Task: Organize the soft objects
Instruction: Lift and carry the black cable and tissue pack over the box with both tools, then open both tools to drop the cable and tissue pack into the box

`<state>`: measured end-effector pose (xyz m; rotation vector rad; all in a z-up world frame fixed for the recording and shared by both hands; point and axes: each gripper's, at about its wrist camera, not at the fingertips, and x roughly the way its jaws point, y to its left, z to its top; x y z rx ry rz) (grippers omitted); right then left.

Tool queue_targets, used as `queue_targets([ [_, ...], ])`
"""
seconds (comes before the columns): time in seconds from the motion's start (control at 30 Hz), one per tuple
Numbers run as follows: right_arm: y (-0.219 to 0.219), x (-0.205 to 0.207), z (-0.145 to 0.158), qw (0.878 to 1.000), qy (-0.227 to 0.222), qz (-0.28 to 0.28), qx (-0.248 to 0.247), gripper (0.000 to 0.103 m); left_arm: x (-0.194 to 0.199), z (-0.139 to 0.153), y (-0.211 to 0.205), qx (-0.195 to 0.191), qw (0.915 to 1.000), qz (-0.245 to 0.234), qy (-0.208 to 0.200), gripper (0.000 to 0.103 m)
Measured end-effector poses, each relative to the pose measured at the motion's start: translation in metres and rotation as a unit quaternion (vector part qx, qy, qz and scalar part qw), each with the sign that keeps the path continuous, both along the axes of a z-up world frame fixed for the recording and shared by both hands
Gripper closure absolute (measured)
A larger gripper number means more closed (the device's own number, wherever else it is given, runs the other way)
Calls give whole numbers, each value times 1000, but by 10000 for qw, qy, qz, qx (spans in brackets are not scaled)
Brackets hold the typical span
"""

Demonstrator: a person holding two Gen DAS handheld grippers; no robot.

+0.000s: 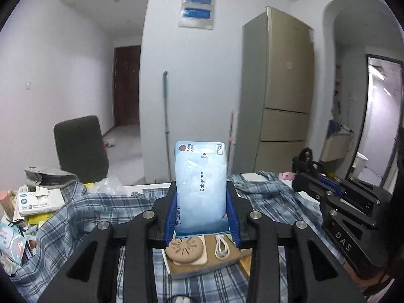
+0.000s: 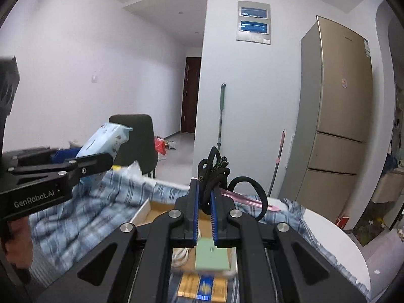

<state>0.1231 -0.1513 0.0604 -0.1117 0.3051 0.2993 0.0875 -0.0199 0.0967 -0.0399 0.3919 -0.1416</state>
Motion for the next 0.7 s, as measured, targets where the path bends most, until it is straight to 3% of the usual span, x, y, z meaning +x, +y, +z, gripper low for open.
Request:
queue_targets([
  [0.17,1,42,6,9996,75,-258,119,95,38,14,9,-274,9992,292,90,66],
  [0.3,2,69,-13,9986,334,-375,142,95,63,7,16,-268,9988,347,210,66],
  [0.43,3,90,-46,9966,743,-340,100,95,88,-21,28,-239,9961,410,748,66],
  [0.7,9,115,-106,9846,1749,-75,-38,95,128,-83,29,-132,9826,194,1840,66],
])
